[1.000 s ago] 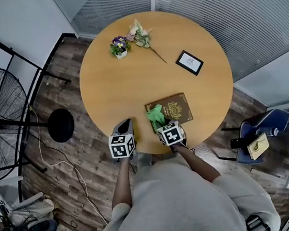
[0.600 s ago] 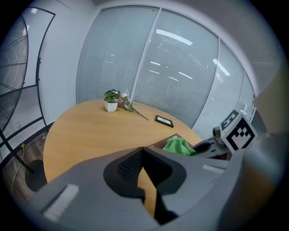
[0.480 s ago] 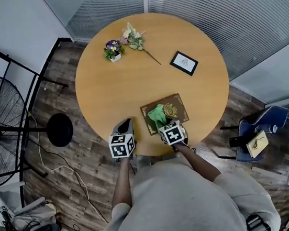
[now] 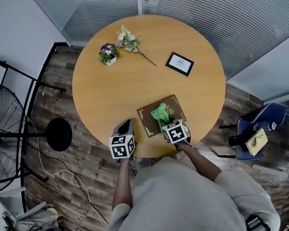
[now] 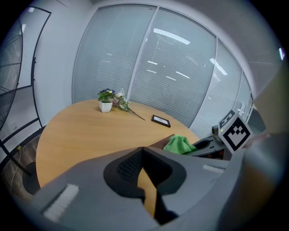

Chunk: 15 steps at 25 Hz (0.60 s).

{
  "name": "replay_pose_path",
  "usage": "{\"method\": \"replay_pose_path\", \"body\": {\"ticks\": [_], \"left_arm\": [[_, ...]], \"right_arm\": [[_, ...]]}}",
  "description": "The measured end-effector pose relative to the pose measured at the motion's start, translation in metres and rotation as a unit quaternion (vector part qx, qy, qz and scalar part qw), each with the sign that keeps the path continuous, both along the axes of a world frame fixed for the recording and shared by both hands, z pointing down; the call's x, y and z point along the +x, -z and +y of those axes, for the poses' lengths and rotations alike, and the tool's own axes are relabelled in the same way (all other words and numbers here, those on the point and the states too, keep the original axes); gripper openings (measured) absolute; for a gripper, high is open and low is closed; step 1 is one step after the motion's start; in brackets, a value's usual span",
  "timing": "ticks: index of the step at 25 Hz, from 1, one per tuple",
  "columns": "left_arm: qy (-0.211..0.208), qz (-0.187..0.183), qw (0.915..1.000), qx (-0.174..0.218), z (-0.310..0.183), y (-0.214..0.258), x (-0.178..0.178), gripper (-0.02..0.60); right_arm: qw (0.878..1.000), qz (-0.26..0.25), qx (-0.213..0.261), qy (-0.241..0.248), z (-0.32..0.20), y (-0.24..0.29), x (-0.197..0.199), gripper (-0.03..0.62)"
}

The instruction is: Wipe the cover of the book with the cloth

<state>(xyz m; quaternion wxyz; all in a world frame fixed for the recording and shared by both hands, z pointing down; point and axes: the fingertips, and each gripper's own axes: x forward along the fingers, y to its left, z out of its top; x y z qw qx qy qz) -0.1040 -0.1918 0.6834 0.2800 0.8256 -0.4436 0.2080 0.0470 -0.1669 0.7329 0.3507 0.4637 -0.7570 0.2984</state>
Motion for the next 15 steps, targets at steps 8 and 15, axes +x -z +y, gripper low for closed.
{"method": "replay_pose_path", "body": {"ticks": [8, 15], "left_arm": [[-0.01, 0.001, 0.9999, -0.001, -0.002, 0.0, 0.007, 0.009], [-0.019, 0.001, 0.9998, 0.001, -0.005, 0.001, 0.014, 0.009]], "right_arm": [[1.0, 0.012, 0.003, -0.011, -0.003, 0.001, 0.02, 0.098], [1.0, 0.019, 0.006, -0.022, -0.004, 0.0, 0.037, 0.098]]}}
